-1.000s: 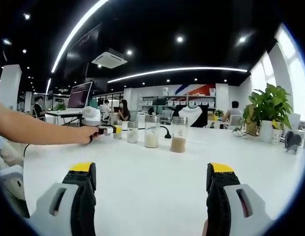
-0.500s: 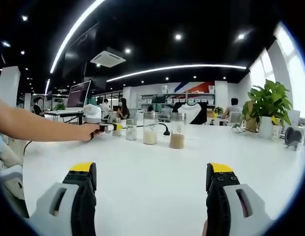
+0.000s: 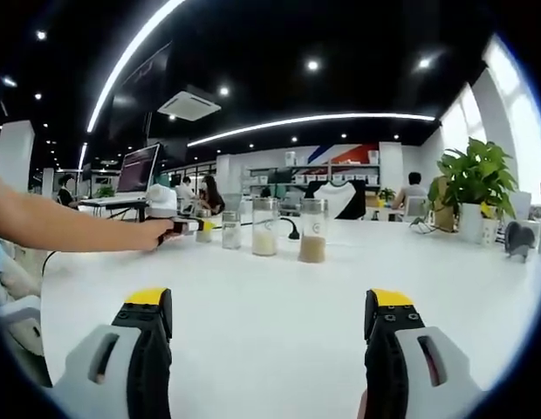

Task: Rotate the seasoning bottle until the label or dispensing opening points toward the visible target arrow and the bottle remains upright within the marked orientation range

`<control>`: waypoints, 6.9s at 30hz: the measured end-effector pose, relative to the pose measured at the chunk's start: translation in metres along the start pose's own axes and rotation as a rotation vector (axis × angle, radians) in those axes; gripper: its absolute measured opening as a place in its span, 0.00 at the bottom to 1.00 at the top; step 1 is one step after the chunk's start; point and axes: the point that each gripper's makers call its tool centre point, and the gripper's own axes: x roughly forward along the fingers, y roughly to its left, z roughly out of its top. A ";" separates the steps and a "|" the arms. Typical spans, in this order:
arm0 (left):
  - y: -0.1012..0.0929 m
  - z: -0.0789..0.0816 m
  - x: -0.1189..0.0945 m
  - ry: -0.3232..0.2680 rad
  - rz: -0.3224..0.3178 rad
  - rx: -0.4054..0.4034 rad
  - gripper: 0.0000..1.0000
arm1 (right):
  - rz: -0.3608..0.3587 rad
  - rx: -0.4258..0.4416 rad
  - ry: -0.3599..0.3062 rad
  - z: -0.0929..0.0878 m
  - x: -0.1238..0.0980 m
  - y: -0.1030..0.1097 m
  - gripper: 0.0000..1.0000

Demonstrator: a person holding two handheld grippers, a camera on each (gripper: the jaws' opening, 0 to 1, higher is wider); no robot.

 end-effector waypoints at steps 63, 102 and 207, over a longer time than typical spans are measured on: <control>-0.177 0.027 -0.176 -0.037 -0.597 0.026 0.35 | 0.324 -0.041 -0.133 0.054 0.035 0.079 0.49; -0.255 0.024 -0.242 -0.069 -0.885 0.053 0.35 | 0.474 -0.073 -0.112 0.065 0.029 0.126 0.26; -0.268 0.027 -0.306 -0.163 -1.063 0.126 0.35 | 0.742 -0.089 -0.066 0.068 -0.006 0.176 0.33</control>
